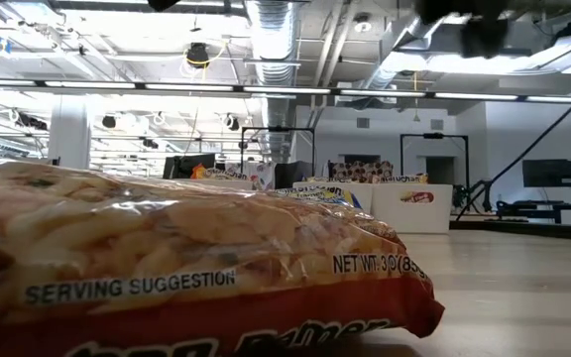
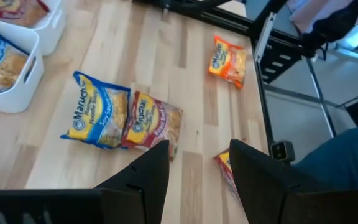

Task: Sort Maruchan noodles
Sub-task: Put the right orange noodle soup pack into the left white bin

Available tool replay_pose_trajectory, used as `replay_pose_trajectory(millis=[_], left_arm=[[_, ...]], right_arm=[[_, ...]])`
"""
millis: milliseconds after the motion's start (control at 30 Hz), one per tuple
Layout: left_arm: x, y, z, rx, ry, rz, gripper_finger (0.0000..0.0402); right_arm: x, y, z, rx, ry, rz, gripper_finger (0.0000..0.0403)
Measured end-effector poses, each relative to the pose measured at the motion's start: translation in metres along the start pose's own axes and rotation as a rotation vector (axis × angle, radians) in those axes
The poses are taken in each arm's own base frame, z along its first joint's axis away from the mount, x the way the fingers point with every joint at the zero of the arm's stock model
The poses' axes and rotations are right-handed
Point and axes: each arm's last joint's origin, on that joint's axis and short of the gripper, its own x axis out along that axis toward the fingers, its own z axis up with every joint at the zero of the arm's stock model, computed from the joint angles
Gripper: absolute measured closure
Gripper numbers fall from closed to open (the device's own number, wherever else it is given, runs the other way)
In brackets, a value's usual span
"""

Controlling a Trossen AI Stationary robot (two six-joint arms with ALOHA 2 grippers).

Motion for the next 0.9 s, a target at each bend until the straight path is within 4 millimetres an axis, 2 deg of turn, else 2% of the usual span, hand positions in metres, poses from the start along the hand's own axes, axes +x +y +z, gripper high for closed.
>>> replay_pose_trajectory(millis=[100,233,400,533,667,900], left_arm=[[0.001,-0.006,-0.001,0.014,0.005,-0.023,0.0247],[0.002,-0.012,-0.004,0.007,0.017,-0.05,0.0247],[0.002,-0.02,-0.006,0.019,0.029,-0.076,0.0247],[0.003,-0.024,-0.008,0.028,0.036,-0.093,0.0247],[0.003,-0.027,-0.009,0.037,0.041,-0.105,0.0247],[0.003,-0.033,-0.011,0.053,0.049,-0.123,0.0247]], right_arm=[[0.005,0.001,-0.034,0.094,-0.02,-0.015,0.0173],[0.019,-0.002,-0.076,0.237,-0.13,0.061,0.0173],[0.038,-0.008,-0.114,0.497,-0.199,0.17,0.0173],[0.052,-0.007,-0.129,0.633,-0.218,0.228,0.0173],[0.065,-0.004,-0.141,0.732,-0.199,0.204,0.0173],[0.095,0.016,-0.15,0.722,-0.091,0.138,0.0173]])
